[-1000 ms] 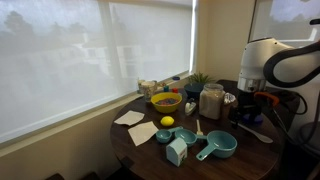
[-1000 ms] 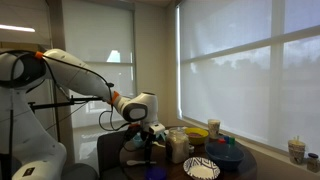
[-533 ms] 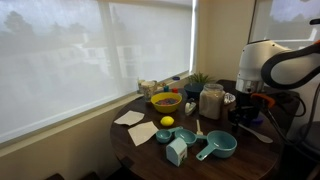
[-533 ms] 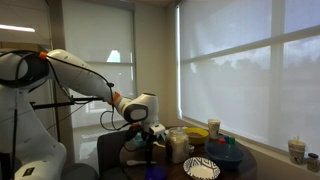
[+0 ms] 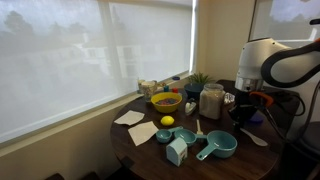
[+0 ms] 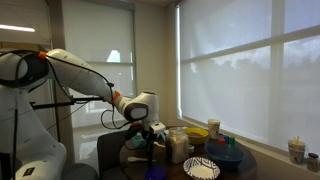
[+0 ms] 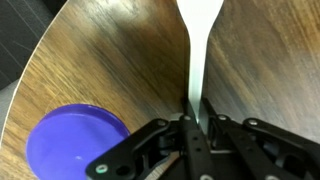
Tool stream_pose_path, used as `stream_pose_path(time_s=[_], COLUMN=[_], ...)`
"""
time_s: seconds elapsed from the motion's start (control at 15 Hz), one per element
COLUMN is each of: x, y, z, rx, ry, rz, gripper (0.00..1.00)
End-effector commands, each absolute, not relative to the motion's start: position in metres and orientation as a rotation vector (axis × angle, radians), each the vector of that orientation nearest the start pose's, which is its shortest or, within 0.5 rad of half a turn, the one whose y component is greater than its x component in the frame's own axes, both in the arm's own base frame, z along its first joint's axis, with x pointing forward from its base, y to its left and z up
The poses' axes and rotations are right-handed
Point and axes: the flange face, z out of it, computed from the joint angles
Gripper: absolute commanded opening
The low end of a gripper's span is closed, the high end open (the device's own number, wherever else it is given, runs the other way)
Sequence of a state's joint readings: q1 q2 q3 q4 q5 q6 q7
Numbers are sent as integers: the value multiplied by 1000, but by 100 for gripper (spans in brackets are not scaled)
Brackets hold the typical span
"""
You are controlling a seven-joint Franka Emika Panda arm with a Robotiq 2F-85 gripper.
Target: Put the white spoon in the clear container
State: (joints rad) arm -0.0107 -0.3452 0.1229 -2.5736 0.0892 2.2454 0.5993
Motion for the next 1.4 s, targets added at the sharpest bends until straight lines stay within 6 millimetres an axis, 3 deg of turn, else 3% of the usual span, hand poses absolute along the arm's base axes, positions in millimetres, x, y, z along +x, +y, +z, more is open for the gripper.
stream_pose_path(time_s=[0.0, 0.27, 0.53, 0.6, 0.67, 1.07, 1.13, 1.33], x=[414, 414, 412, 416, 415, 416, 416, 422], y=[53, 47, 38, 41, 40, 40, 40, 36], z=[396, 426, 470, 447, 455, 448, 448, 469], rx=[-2966, -2945, -2932, -2946, -2942, -2948, -2948, -2938], ry=[877, 886, 955, 902, 903, 904, 904, 932], rz=[-26, -82, -152, -123, -139, -117, -117, -197], gripper=[3, 3, 3, 3, 12, 12, 3, 3])
